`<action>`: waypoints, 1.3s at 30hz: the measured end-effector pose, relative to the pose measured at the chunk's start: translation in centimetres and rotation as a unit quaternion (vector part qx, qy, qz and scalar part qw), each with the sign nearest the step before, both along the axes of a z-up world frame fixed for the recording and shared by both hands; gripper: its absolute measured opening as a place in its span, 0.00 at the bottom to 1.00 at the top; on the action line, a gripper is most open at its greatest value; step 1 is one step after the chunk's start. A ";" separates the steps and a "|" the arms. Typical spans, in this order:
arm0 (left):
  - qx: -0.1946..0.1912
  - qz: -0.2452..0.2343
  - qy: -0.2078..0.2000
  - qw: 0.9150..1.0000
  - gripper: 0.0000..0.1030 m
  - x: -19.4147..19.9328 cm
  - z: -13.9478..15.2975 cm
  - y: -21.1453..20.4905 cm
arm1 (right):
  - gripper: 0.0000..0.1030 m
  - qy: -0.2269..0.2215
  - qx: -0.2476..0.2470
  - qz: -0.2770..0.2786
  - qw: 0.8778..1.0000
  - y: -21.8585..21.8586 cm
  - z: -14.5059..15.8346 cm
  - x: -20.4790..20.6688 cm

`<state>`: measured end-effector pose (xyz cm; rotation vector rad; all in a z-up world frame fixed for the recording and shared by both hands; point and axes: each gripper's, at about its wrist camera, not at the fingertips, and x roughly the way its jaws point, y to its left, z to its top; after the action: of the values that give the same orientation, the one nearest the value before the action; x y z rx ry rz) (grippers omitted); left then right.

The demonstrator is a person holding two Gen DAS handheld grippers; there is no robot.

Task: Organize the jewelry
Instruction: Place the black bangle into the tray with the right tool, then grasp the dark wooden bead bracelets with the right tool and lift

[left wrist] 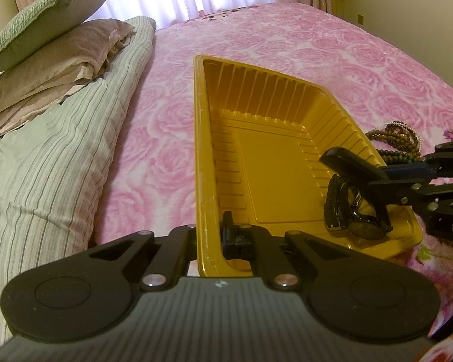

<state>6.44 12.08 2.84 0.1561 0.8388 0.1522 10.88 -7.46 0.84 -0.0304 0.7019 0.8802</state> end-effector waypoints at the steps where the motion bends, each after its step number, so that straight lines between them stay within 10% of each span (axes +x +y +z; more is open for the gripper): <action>1: 0.000 0.000 0.000 1.000 0.03 0.0 0.0 0.0 | 0.19 -0.003 -0.003 0.003 1.000 0.2 0.0 0.0; 13: -0.003 0.001 0.000 1.000 0.03 0.0 -0.1 -0.1 | 0.21 0.008 0.014 0.021 1.000 0.7 -0.6 -0.1; 17: -0.007 0.003 0.001 1.000 0.03 0.0 -0.3 -0.2 | 0.62 0.005 0.019 -0.001 1.000 -1.3 -0.7 -0.4; 28: -0.015 0.007 -0.005 1.000 0.03 0.2 -0.5 0.0 | 0.62 0.004 -0.038 -0.161 0.986 -10.5 -3.5 1.5; 39: -0.004 0.031 -0.004 0.999 0.03 -1.0 0.1 1.9 | 0.41 -0.046 -0.092 -0.127 0.987 -9.6 -5.1 2.9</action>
<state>5.48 13.99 2.90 0.1209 0.8361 0.2076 13.73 -17.07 -4.21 -0.1428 0.6822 0.5647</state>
